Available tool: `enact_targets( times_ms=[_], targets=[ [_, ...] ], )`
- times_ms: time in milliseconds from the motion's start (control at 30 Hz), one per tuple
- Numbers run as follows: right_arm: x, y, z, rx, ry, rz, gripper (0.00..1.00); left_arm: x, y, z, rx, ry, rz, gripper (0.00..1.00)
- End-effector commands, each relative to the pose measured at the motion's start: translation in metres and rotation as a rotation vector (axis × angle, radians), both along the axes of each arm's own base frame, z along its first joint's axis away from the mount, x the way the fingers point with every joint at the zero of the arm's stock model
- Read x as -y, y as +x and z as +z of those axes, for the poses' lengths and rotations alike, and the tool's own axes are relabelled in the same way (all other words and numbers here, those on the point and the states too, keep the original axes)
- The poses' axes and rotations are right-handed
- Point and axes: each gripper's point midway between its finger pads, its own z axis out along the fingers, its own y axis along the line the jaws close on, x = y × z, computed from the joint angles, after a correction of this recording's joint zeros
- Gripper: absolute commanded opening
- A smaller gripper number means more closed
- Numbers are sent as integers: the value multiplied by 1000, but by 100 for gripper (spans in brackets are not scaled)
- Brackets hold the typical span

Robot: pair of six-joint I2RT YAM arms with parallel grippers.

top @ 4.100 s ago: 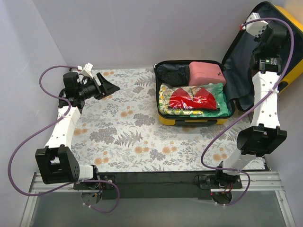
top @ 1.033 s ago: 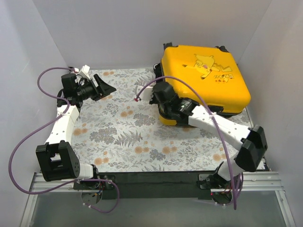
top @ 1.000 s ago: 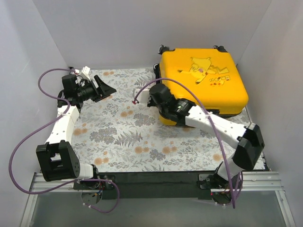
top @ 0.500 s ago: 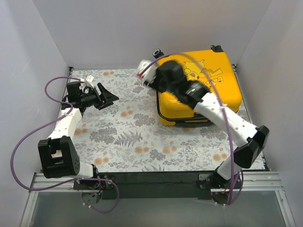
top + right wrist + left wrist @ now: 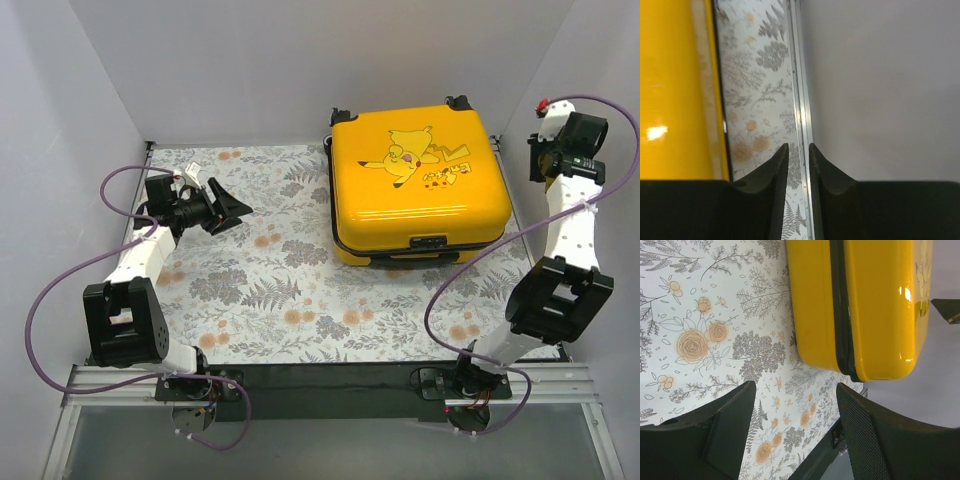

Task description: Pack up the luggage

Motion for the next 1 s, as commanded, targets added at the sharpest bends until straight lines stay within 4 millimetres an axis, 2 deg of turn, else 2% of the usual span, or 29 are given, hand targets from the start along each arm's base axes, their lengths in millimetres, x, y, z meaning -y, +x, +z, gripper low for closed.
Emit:
enact_targets(
  times_ms=[0,67,100,133,167,233,267,300,333,367,400,433,467,500,533,567,600,667,700,733,767,800,867,933,967],
  targets=[
    [-1,-2,-48,-116,86,3,28,-4,8,6,19,17,11,64],
    [-17,-3,-80,-183,159,77,28,-6,10,7,18,21,19,63],
    [-23,-5,-88,-200,192,93,27,-7,11,8,20,24,20,63],
    [-37,-4,-96,-204,254,151,27,-9,11,9,16,24,23,64],
    [-46,-12,-111,-238,290,181,26,-11,12,9,16,24,27,64],
    [-68,-19,-119,-240,368,264,25,-17,12,14,19,13,42,63],
    [-79,-34,-132,-263,380,314,24,-18,10,18,18,-7,37,63],
    [-85,-36,-131,-239,382,349,26,-21,9,19,7,-27,45,63],
    [-100,-44,-122,-196,391,417,26,-28,10,23,10,-39,62,63],
    [-111,-57,-134,-209,395,462,27,-31,9,26,11,-55,61,63],
    [-119,-62,-135,-183,381,506,28,-38,10,29,16,-59,78,64],
    [-141,-69,-120,-134,357,586,29,-42,9,31,14,-70,86,63],
    [-153,-75,-118,-114,332,644,29,-45,9,32,12,-80,90,63],
    [-182,-89,-131,-132,334,725,30,-52,9,33,8,-87,110,64],
    [-200,-98,-129,-119,330,784,30,-56,10,34,3,-97,124,63],
    [-217,-109,-119,-79,305,844,30,-58,9,34,-5,-107,131,64],
    [-258,-131,-128,-96,305,972,31,-65,9,35,-12,-120,149,64],
    [-297,-159,-118,-39,266,1103,32,-71,9,32,-40,-145,180,63],
    [-319,-165,-108,31,249,1162,32,-78,9,33,-44,-153,204,64],
    [-353,-196,-112,52,211,1285,33,-81,9,30,-51,-156,221,63],
    [-374,-204,-102,131,179,1351,33,-85,10,31,-60,-161,243,63],
    [-406,-238,-99,153,167,1486,34,-91,11,30,-64,-162,265,64],
    [-427,-252,-90,200,119,1537,34,-100,14,31,-62,-146,304,64],
    [-441,-261,-82,186,153,1537,34,-110,15,26,-80,-116,354,64],
    [-443,-253,-66,219,155,1501,35,-115,16,23,-88,-91,379,64]
  ],
)
